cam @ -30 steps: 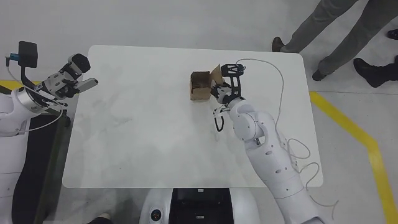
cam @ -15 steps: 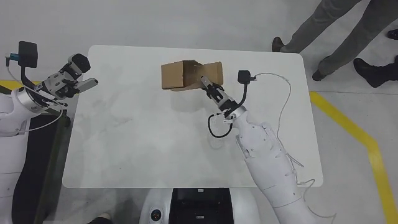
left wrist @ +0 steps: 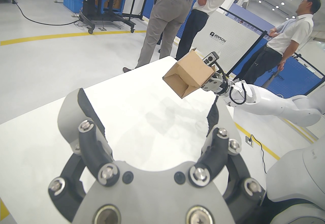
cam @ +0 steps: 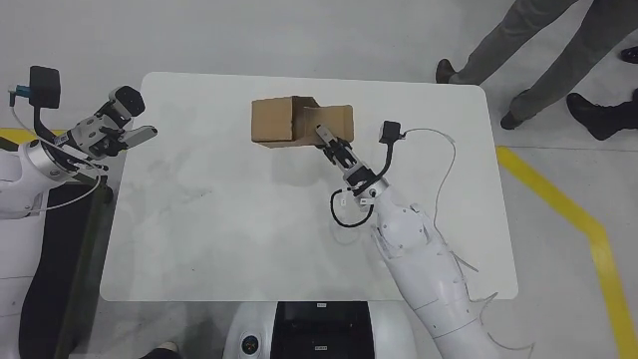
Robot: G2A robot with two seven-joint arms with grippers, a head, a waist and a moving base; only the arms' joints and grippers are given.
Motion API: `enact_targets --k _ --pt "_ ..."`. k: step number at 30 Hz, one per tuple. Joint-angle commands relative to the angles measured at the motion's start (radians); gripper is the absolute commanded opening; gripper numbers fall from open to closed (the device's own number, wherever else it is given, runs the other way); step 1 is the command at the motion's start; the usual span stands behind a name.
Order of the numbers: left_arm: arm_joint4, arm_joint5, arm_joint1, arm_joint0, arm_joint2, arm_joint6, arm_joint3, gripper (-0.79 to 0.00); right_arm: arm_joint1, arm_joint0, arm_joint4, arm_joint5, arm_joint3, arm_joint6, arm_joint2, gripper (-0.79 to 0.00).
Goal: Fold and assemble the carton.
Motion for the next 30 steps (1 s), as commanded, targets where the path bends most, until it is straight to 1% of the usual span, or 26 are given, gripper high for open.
enact_targets --k 1,13,15,17,19,23,30 --pt "0.000 0.000 0.000 0.000 0.000 0.000 0.000 0.000 0.000 0.000 0.000 0.000 0.000 0.000 0.000 -0.785" --pt "0.000 0.000 0.000 0.000 0.000 0.000 0.000 0.000 0.000 0.000 0.000 0.000 0.000 0.000 0.000 -0.785" --pt "0.009 0.008 -0.001 -0.001 -0.003 0.010 -0.004 0.000 -0.002 -0.007 0.079 0.014 -0.022 0.011 0.002 -0.785" --pt "0.066 0.009 -0.004 0.001 -0.003 0.044 -0.024 0.000 0.000 -0.008 0.144 0.044 -0.045 0.063 0.006 -0.785" --pt "0.111 0.000 -0.007 0.002 0.012 0.067 -0.051 0.000 0.004 -0.010 0.193 0.080 -0.068 0.097 0.022 -0.785" --pt "0.190 0.000 -0.007 -0.004 0.066 0.072 -0.124 0.000 0.008 -0.025 0.318 0.148 -0.115 0.160 0.042 -0.785" --pt "0.221 0.000 0.000 -0.059 0.184 0.122 -0.201 0.000 0.018 -0.068 0.377 0.221 -0.209 0.213 0.047 -0.785"
